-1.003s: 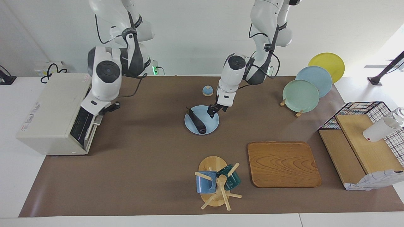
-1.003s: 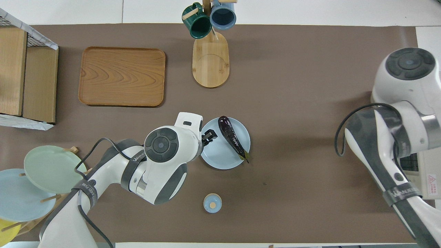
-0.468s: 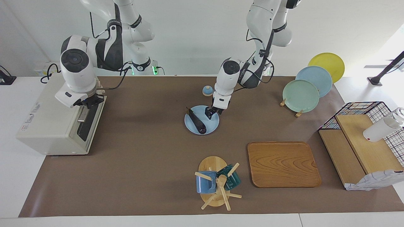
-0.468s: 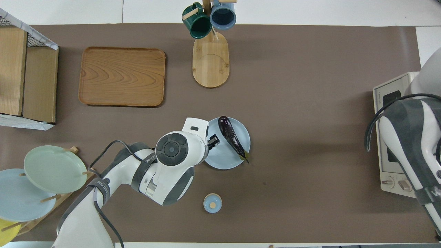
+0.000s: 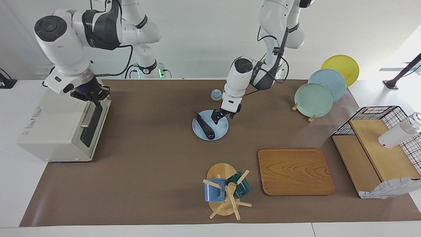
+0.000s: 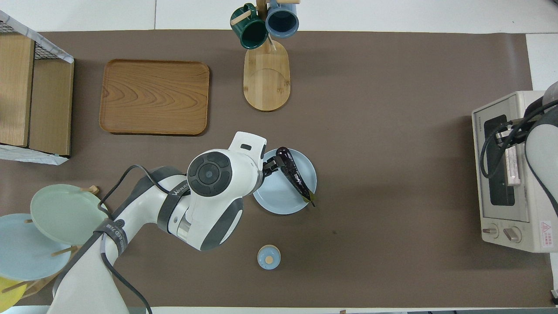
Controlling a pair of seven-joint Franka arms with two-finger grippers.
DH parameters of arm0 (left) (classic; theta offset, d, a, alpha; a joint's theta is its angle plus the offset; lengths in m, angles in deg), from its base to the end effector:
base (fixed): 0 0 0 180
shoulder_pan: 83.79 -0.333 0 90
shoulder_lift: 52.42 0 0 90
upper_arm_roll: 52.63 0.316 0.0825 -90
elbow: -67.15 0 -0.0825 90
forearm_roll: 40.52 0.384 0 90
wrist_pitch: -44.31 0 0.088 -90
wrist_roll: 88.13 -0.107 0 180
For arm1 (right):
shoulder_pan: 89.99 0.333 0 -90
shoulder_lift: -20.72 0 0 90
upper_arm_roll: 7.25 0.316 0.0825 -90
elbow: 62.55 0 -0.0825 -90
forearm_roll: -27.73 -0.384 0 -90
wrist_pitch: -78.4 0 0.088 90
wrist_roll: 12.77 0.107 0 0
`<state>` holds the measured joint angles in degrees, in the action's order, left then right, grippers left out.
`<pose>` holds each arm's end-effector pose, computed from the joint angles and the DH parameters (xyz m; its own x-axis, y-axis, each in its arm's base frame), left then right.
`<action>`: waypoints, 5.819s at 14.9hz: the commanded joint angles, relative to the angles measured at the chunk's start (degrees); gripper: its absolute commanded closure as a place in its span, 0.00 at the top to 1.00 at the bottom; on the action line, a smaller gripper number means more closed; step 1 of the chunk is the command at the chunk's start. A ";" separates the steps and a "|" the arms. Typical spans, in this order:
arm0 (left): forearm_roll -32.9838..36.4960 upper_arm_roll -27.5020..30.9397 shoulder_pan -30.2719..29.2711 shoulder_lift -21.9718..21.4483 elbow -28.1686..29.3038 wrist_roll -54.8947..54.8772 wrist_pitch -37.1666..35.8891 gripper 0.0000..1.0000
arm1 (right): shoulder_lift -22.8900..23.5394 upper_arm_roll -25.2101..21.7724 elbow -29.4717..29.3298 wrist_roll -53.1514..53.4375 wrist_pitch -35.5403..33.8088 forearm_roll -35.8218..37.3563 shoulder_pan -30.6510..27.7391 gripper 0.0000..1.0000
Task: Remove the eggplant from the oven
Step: 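Grasp the purple eggplant with the left gripper while the right gripper retracts, then carry the eggplant with the left gripper onto the wooden tray, then open the left gripper and lift it off the eggplant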
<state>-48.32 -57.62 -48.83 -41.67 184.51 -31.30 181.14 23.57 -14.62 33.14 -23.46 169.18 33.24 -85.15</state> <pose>0.4572 -0.3827 0.3641 0.9256 0.3777 -0.0233 0.3751 -0.9075 0.1889 0.5619 -0.0335 0.5519 0.9782 0.1421 -0.1511 0.1546 -0.9852 0.0746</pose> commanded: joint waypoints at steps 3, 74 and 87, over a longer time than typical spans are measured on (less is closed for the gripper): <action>0.24 -0.01 3.09 1.64 -2.06 0.21 1.49 1.00 | 0.22 0.08 -0.94 0.23 -1.13 -4.27 -0.62 0.51; 3.93 0.69 -30.92 19.93 -24.29 -51.20 -4.04 0.00 | -1.54 0.16 -1.65 2.34 -1.48 -4.36 -0.62 1.00; 3.76 0.78 -31.44 15.11 -24.38 -50.42 -9.12 1.00 | -1.54 0.16 -1.64 2.34 -1.48 -4.36 -0.62 1.00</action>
<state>-45.70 -56.55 -79.75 -23.22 160.07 -82.89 175.45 22.68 -14.80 31.29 -21.89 168.51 30.31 -85.15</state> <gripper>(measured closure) 0.000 0.000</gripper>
